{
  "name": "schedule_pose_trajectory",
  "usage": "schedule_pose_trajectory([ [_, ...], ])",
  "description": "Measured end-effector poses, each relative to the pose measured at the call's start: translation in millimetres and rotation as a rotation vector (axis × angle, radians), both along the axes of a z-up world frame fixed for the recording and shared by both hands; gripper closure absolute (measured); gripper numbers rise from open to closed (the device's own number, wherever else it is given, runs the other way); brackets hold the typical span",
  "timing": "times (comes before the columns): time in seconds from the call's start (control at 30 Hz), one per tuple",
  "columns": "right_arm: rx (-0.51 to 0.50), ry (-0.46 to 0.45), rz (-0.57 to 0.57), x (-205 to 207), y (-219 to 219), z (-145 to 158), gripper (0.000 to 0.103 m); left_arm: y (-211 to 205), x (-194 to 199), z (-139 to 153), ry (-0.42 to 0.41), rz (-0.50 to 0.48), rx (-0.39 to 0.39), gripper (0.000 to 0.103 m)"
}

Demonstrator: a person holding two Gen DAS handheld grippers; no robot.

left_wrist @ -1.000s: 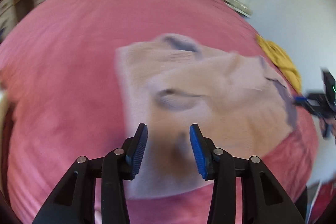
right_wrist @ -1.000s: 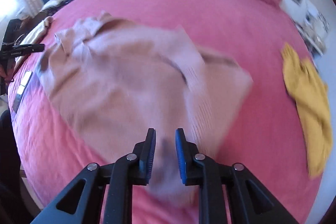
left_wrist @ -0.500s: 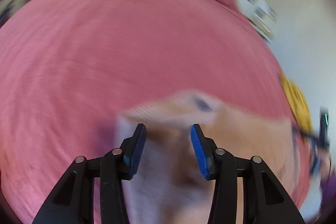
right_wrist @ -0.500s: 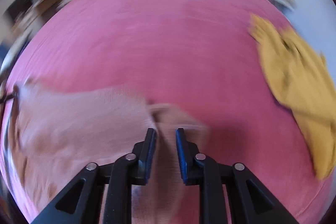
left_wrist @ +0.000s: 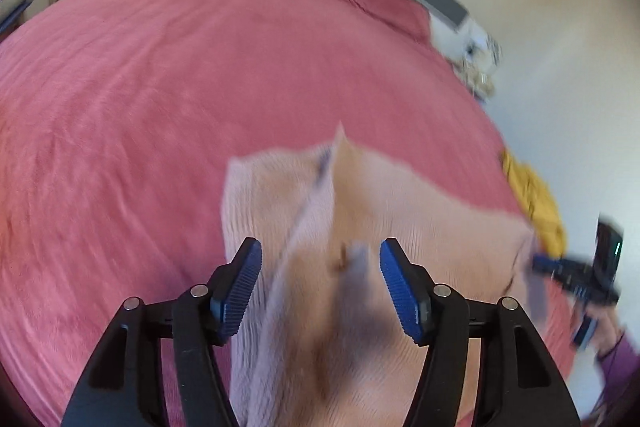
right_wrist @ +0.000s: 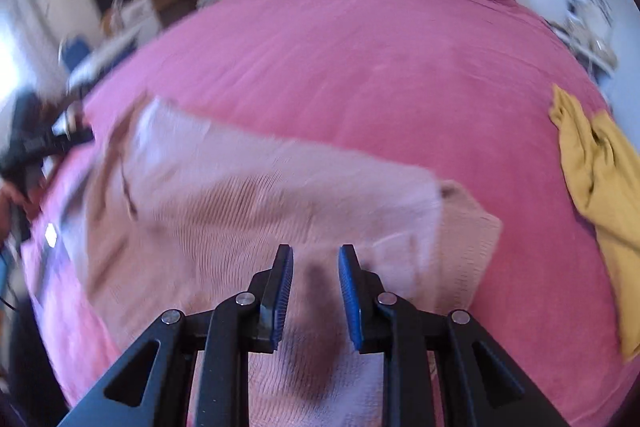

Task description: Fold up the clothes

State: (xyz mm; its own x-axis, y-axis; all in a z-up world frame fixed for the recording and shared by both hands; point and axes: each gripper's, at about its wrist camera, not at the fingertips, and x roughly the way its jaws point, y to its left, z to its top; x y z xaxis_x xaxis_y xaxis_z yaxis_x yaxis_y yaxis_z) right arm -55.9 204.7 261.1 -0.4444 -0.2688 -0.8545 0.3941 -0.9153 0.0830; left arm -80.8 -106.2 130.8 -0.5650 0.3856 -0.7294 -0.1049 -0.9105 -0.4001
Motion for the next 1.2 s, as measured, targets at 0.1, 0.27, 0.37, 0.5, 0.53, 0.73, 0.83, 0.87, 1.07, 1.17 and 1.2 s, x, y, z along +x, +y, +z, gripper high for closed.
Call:
schedule_pose_trajectory([
  [0.1, -0.015, -0.049, 0.053, -1.5, -16.5, -11.4, 0.079, 9.2, 4.8, -14.2, -0.025, -0.044, -0.136, 0.040],
  [0.27, 0.016, 0.009, 0.220, 13.0, -59.4, -2.2, 0.079, -11.5, 14.5, -21.3, -0.058, 0.036, -0.180, 0.040],
  [0.37, 0.032, 0.029, 0.363, 17.9, -94.6, 0.2, 0.079, -23.2, 21.3, -10.8, -0.027, 0.066, -0.050, 0.040],
  [0.5, 0.146, 0.042, 0.475, 18.3, -127.4, -9.5, 0.079, 5.9, 21.8, 8.4, 0.040, -0.079, -0.032, 0.033],
  [0.53, 0.173, 0.046, 0.495, 19.2, -132.8, -11.8, 0.079, 15.1, 19.4, 8.9, 0.047, -0.109, -0.071, 0.032],
  [0.73, 0.289, 0.063, 0.519, 25.4, -139.1, -21.1, 0.095, 63.4, 4.5, -12.9, -0.058, -0.280, -0.267, 0.030],
  [0.83, 0.257, 0.067, 0.461, 24.3, -124.9, -14.6, 0.100, 67.0, 9.0, -12.6, -0.031, -0.266, -0.285, 0.038],
  [0.87, 0.249, 0.075, 0.444, 24.8, -120.2, -11.6, 0.100, 64.0, 10.7, -10.2, -0.025, -0.247, -0.270, 0.044],
  [1.07, 0.202, 0.169, 0.356, 29.0, -98.4, 13.8, 0.100, 26.7, 13.7, 7.9, 0.012, -0.084, -0.208, 0.070],
  [1.17, 0.165, 0.201, 0.306, 13.9, -104.7, 13.5, 0.100, -0.5, 20.0, 14.5, 0.038, 0.032, -0.211, 0.070],
  [1.2, 0.158, 0.198, 0.292, 7.2, -108.0, 9.4, 0.100, -9.7, 18.4, 12.7, 0.028, 0.064, -0.197, 0.070],
])
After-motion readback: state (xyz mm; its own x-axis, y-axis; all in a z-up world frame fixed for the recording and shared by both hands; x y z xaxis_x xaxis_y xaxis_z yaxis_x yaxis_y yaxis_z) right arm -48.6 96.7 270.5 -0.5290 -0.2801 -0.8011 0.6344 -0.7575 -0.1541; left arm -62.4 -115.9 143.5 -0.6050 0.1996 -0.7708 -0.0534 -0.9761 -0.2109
